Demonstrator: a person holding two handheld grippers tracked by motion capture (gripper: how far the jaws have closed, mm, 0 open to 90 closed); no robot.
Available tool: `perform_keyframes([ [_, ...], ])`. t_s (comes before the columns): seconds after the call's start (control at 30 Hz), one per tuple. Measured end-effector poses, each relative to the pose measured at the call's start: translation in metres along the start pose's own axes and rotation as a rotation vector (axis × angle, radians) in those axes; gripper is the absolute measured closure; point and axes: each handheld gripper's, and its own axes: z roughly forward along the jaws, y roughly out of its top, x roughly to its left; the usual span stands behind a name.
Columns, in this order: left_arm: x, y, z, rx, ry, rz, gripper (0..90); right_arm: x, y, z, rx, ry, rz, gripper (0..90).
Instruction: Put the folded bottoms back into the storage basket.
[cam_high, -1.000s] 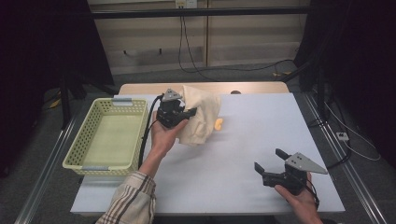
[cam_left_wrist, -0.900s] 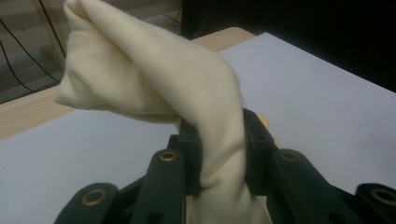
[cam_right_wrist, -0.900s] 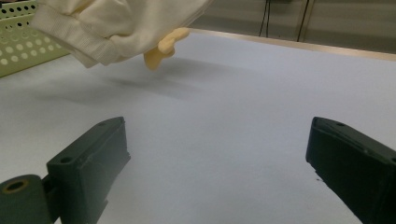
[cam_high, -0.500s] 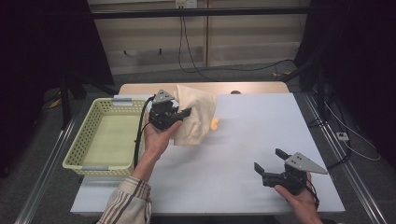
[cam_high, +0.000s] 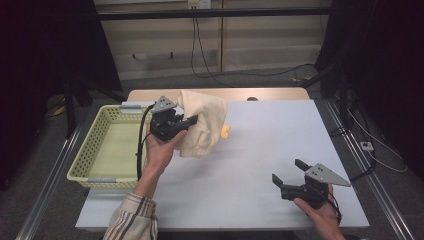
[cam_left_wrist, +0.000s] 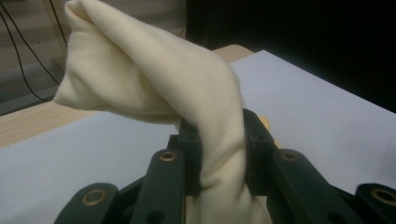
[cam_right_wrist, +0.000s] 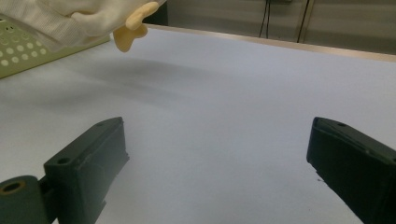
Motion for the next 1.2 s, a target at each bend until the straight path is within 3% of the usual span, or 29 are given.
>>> perform_keyframes([
  [0.6, 0.006, 0.004, -0.033, -0.015, 0.033, 0.008, 74.2, 0.0, 0.0, 0.0, 0.001, -0.002, 0.003, 4.6],
  [1.2, 0.014, -0.002, -0.064, -0.033, 0.059, 0.009, 74.2, 0.0, 0.0, 0.001, 0.003, -0.002, 0.001, 4.4],
])
